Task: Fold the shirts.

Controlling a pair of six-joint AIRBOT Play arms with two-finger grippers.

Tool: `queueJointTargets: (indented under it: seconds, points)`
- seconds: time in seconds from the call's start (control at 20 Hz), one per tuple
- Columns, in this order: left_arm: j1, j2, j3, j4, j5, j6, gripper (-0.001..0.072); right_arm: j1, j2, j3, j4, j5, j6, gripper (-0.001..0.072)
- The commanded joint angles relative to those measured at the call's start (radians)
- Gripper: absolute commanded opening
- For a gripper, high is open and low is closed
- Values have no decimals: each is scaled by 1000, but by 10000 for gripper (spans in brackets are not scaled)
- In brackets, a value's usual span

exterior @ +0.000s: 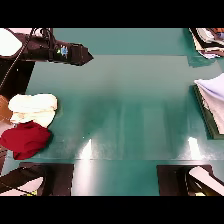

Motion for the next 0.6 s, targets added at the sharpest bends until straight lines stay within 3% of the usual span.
queueJointTargets:
  seconds: [0.0, 0.1, 0.15, 0.35, 0.55]
  points:
    - [0, 0, 0, 0, -5, 2, 29, -66, 85, -156, -172, 25, 10, 283]
    - [0, 0, 0, 0, -5, 3, 30, -105, 110, -203, -248, 39, 29, 560]
    - [0, 0, 0, 0, -5, 2, 30, -124, 117, -211, -250, 48, 30, 598]
    - [0, 0, 0, 0, -1, 3, 30, -83, 144, -158, -135, 60, 32, 595]
    - [0, 0, 0, -1, 14, 2, 29, 179, 153, -85, -103, 39, 32, 530]
